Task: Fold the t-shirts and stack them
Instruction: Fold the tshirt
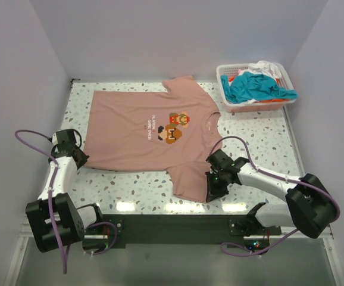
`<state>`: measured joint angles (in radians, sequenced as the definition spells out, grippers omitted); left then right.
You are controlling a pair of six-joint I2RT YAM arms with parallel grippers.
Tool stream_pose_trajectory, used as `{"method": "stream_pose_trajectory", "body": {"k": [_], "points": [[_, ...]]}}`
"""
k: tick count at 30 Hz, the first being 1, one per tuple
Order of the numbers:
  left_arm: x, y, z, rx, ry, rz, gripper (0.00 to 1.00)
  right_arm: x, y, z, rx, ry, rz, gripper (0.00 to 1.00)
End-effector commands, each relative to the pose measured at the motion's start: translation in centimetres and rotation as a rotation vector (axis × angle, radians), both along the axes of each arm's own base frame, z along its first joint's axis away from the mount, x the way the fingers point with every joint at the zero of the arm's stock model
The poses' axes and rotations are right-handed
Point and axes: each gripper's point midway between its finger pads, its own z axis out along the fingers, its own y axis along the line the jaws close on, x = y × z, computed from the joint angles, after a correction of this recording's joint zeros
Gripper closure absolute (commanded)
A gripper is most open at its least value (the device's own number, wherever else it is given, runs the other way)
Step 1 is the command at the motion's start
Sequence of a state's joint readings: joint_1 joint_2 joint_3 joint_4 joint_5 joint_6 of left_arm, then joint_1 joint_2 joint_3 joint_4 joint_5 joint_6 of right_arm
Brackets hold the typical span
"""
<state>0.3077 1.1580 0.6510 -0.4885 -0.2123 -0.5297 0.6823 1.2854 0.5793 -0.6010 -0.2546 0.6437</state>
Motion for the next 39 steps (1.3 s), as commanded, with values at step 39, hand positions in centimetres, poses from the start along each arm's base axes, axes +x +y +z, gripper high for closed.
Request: {"method": "stream_pose_trajectory", "body": {"k": [39], "points": [[4.0,0.3,4.0,-0.025,-0.094,-0.037,1.0,10.2,2.8,12.2,-0.105,-0.13,0.084,1.0]]}}
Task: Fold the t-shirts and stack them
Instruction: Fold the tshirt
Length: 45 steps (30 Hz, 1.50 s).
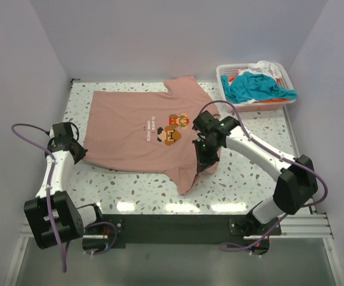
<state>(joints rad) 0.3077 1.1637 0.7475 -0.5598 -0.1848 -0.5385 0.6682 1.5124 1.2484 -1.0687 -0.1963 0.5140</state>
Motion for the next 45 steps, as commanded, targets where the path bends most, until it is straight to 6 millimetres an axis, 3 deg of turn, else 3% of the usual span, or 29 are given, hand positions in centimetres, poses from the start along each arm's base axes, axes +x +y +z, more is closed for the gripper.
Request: {"method": "stream_pose_trajectory", "body": {"k": [1,10,15,16,18,22,29,36,45], "points": [[3.1,0.5,1.5,-0.01,-0.061,-0.036,1.0,4.2,-0.4,1.1,-0.03,-0.087,-0.02,1.0],[7.1,1.1,1.3,-0.03,-0.043,-0.1,1.0,13.9,-0.2,2.3,-0.001,-0.211,-0.104,1.0],[9.5,1.3,1.3,-0.055,-0.057,-0.116,1.0,18.2,-0.5,1.5,-0.021,-0.227,-0.126,1.0],[9.9,1.2,1.3,-0.064,-0.06,-0.121,1.0,19.3,-0.4,2.3,-0.013,-0.257,-0.133,1.0],[11.1,1.2,1.2,-0.075,-0.067,-0.134,1.0,20.6,-0.9,1.9,-0.028,-0.253,-0.147,1.0],[13.0,0.9,1.3,-0.108,-0.082,-0.172,1.0,23.8,-1.1,3.0,-0.008,-0.302,-0.17,1.0],[15.7,1.0,1.7,-0.13,-0.108,-0.204,1.0,27.1,-2.3,3.3,-0.017,-0.329,-0.194,1.0],[16.6,1.4,1.5,-0.12,-0.104,-0.2,1.0,29.5,-3.2,3.9,0.0,-0.367,-0.211,1.0],[16.7,2.0,1.3,-0.113,-0.108,-0.151,1.0,31.1,-4.9,4.0,0.002,-0.389,-0.239,1.0]]}}
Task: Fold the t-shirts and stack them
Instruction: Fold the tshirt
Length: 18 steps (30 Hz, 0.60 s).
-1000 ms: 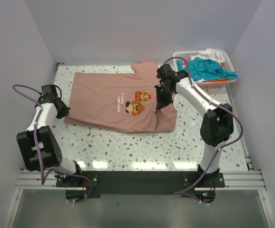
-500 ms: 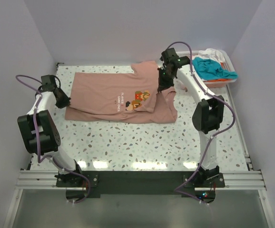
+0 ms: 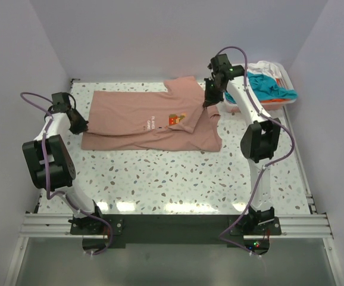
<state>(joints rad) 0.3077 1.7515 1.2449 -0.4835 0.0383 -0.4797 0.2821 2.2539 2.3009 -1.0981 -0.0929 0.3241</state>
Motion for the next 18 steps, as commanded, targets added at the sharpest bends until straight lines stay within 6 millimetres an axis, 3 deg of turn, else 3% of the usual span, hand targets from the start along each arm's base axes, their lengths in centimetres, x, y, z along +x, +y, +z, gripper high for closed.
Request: {"method": "stream_pose_trajectory", "body": {"k": [1,14,16,18], "points": [[2.2,1.2,1.9,0.035,-0.086,0.03,1.0,1.0,-1.0,1.2,0.002,-0.037,0.0,1.0],[4.0,1.0,0.4,-0.004,-0.077,-0.004,0.99,2.3,-0.5,-0.5,0.027,-0.034,0.043,1.0],[4.4,1.1,0.5,-0.003,-0.082,-0.012,0.92,2.8,-0.2,-0.5,0.039,-0.051,0.048,1.0],[4.7,1.1,0.5,0.003,-0.084,-0.017,0.68,3.0,0.3,-0.5,0.066,-0.057,0.057,1.0]]}}
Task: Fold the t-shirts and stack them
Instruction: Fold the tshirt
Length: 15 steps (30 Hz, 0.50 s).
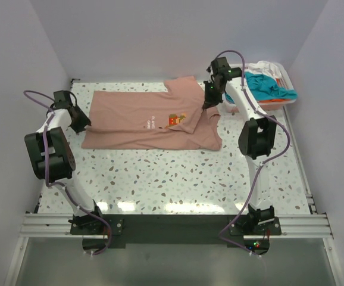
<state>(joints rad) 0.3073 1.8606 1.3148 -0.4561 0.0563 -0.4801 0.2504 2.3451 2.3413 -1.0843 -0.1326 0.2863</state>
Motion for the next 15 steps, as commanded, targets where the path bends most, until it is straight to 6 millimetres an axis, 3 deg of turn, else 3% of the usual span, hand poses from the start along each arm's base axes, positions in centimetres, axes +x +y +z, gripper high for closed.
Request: {"method": "stream_pose_trajectory", "body": {"k": [1,2,4,6,10,11,12,13,14,15], "points": [[2.7,0.9,2.4,0.025,-0.096,-0.005,0.58,1.8,1.3,2.7,0.071,-0.105,0.041,0.88],[2.8,0.9,2.5,0.031,-0.097,-0.006,0.42,1.9,1.6,2.8,0.086,-0.109,0.053,0.74],[2.7,0.8,2.5,0.04,-0.091,-0.009,0.33,1.9,1.8,3.1,0.095,-0.115,0.063,0.39],[2.3,0.5,2.3,0.047,-0.073,-0.02,0.27,1.3,1.5,3.2,0.081,-0.114,0.075,0.33],[-0.1,-0.4,0.9,0.072,-0.018,-0.034,0.25,-1.2,0.3,2.6,0.039,-0.088,0.089,0.32],[-0.5,-0.4,1.4,0.079,-0.029,-0.034,0.25,-2.8,-0.2,0.5,0.023,-0.026,0.092,0.32],[-1.7,-0.8,0.5,0.071,-0.005,-0.035,0.25,-3.7,-0.4,1.5,0.024,-0.04,0.092,0.32],[-2.3,-0.5,1.0,0.094,-0.008,-0.021,0.25,-4.1,-0.6,1.1,0.025,-0.042,0.092,0.32],[-2.8,-0.5,0.9,0.102,-0.002,-0.022,0.25,-5.9,-1.0,-0.9,0.014,0.016,0.09,0.32],[-3.8,-0.5,0.3,0.111,0.02,-0.015,0.25,-6.6,-1.2,-1.2,0.012,0.021,0.091,0.32]]}}
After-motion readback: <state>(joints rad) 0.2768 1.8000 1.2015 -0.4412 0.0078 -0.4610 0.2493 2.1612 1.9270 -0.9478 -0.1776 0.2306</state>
